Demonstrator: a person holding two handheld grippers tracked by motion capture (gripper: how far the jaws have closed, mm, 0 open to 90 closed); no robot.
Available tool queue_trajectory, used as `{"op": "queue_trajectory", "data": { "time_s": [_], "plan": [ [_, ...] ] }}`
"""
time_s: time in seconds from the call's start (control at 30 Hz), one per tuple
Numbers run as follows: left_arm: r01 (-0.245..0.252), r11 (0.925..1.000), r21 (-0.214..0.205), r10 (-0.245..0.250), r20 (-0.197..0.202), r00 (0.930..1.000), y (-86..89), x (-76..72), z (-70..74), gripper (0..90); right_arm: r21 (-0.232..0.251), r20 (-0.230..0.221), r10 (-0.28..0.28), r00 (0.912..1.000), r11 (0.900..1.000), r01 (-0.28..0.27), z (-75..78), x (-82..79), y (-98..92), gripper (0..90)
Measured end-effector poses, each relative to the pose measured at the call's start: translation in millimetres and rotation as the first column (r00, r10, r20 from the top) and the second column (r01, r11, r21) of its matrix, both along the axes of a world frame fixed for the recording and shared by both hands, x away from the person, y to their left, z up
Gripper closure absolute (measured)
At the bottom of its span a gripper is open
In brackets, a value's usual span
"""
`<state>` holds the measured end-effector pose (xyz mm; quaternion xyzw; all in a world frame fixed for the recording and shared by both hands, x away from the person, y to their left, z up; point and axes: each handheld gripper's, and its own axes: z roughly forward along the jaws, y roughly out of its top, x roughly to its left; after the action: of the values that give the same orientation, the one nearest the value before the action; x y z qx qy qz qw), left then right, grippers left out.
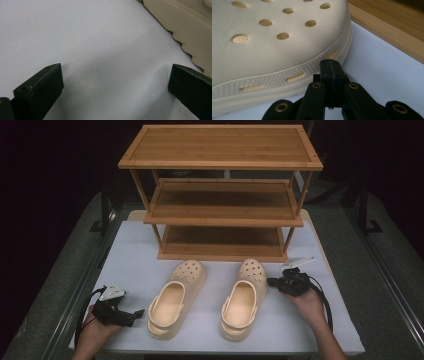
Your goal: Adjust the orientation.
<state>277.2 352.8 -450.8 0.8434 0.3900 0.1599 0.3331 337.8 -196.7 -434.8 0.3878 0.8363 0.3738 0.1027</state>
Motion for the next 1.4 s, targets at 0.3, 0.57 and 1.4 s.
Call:
{"op": "queue_trajectory", "data": {
  "time_s": [0.3, 0.57, 1.4],
  "plan": [
    [-0.002, 1.0000, -0.002, 0.002, 0.002, 1.0000, -0.2, 0.0, -0.1, 0.0, 0.004, -0.005, 0.008, 1.0000, 1.0000, -0.008, 0.1, 10.7, 11.2, 90.0],
    [-0.001, 1.0000, -0.002, 0.001, 0.000, 1.0000, -0.1, 0.1, -0.1, 0.0, 0.034, -0.004, 0.013, 0.9999, 0.9993, -0.013, -3.0, 18.6, 18.2, 90.0],
    [-0.001, 1.0000, -0.002, 0.001, 0.001, 1.0000, -0.1, 0.3, -0.1, 0.0, -0.003, -0.002, 0.079, 0.9969, 0.9969, -0.079, -0.4, 43.9, 60.4, 90.0]
  ]
}}
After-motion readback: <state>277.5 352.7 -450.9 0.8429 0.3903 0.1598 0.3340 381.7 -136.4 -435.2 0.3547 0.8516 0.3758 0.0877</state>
